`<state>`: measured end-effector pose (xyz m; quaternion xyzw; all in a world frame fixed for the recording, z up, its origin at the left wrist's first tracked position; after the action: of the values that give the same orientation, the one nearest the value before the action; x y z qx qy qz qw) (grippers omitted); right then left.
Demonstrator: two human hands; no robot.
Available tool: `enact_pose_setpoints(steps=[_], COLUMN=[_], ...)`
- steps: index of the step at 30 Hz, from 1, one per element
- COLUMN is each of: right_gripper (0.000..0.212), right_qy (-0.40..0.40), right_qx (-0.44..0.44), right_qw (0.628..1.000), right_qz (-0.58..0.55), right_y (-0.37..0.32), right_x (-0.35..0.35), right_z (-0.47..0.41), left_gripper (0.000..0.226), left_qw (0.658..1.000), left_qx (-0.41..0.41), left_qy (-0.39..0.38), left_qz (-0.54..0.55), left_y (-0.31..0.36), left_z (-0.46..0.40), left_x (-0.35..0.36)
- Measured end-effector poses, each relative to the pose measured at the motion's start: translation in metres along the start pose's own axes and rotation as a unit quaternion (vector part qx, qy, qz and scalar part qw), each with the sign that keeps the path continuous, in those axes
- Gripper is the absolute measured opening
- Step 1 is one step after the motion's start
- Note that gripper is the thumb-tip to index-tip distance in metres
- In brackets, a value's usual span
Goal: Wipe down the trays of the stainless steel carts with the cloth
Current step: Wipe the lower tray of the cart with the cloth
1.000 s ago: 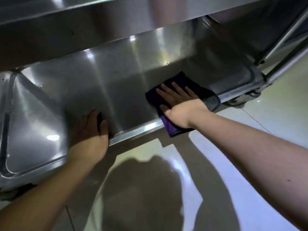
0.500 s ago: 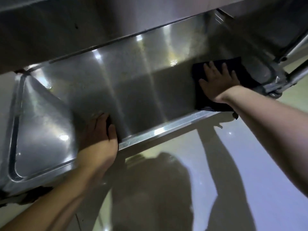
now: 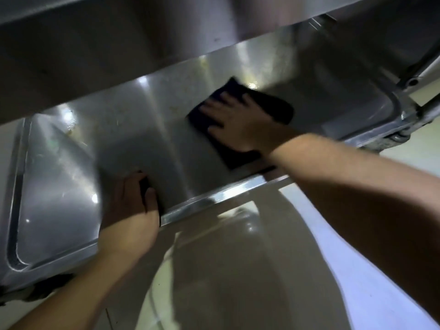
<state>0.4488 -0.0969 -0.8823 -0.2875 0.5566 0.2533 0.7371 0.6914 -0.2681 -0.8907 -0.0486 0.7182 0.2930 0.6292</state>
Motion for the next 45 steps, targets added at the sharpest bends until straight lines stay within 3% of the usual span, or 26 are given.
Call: enact_pose_setpoints(steps=[6, 10, 13, 16, 19, 21, 23, 28, 33, 39, 45], right_gripper=[0.063, 0.067, 0.069, 0.069, 0.069, 0.067, 0.068, 0.068, 0.069, 0.082, 0.076], right_qy=[0.013, 0.047, 0.063, 0.024, -0.002, -0.021, -0.023, 0.007, 0.038, 0.088, 0.160], right_qx=[0.277, 0.353, 0.273, 0.122, -0.052, -0.114, -0.121, 0.060, 0.236, 0.300, 0.419], right_qw=[0.959, 0.929, 0.956, 0.992, 0.999, 0.993, 0.992, 0.998, 0.970, 0.944, 0.891], right_qz=[-0.063, -0.103, -0.082, -0.033, 0.007, 0.016, 0.017, -0.017, -0.049, -0.106, -0.070], right_y=[0.200, 0.224, 0.171, 0.075, -0.027, -0.049, -0.033, 0.106, 0.221, 0.208, 0.137], right_x=[-0.014, -0.012, -0.012, 0.000, 0.014, 0.017, 0.013, -0.017, -0.026, -0.006, 0.021], right_z=[0.053, 0.068, 0.056, 0.043, 0.037, 0.032, 0.024, 0.002, 0.040, 0.099, 0.139], left_gripper=[0.033, 0.033, 0.043, 0.043, 0.044, 0.049, 0.054, 0.050, 0.052, 0.049, 0.042], left_qw=[1.000, 0.999, 0.999, 0.999, 0.999, 0.999, 0.999, 0.999, 0.998, 0.998, 0.999], left_qx=[0.017, 0.010, 0.008, 0.002, 0.008, 0.011, 0.008, -0.007, -0.006, -0.004, -0.003], left_qy=[-0.004, -0.009, -0.013, -0.007, -0.007, -0.005, -0.018, -0.020, -0.011, -0.004, 0.002], left_qz=[-0.020, -0.034, -0.049, -0.046, -0.053, -0.051, -0.044, -0.048, -0.054, -0.064, -0.054], left_y=[-0.003, 0.000, 0.004, 0.006, 0.008, 0.006, 0.006, 0.006, 0.006, 0.009, 0.001], left_z=[0.000, 0.000, -0.001, -0.001, 0.000, 0.001, 0.000, -0.004, -0.003, 0.000, 0.006], left_x=[0.002, 0.003, 0.005, 0.004, 0.003, 0.004, 0.004, 0.004, 0.005, 0.004, 0.000])
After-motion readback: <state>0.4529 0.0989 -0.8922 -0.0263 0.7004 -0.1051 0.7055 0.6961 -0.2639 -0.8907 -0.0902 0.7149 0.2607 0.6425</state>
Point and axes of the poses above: each hand's wrist, its own z-axis away from the middle knuckle, its own x-axis out of the palm, y = z × x, the point moved 3 cm from there along -z, towards the middle knuckle, and after that the axes turned 2 degrees about -y, right-handed, at the moved point
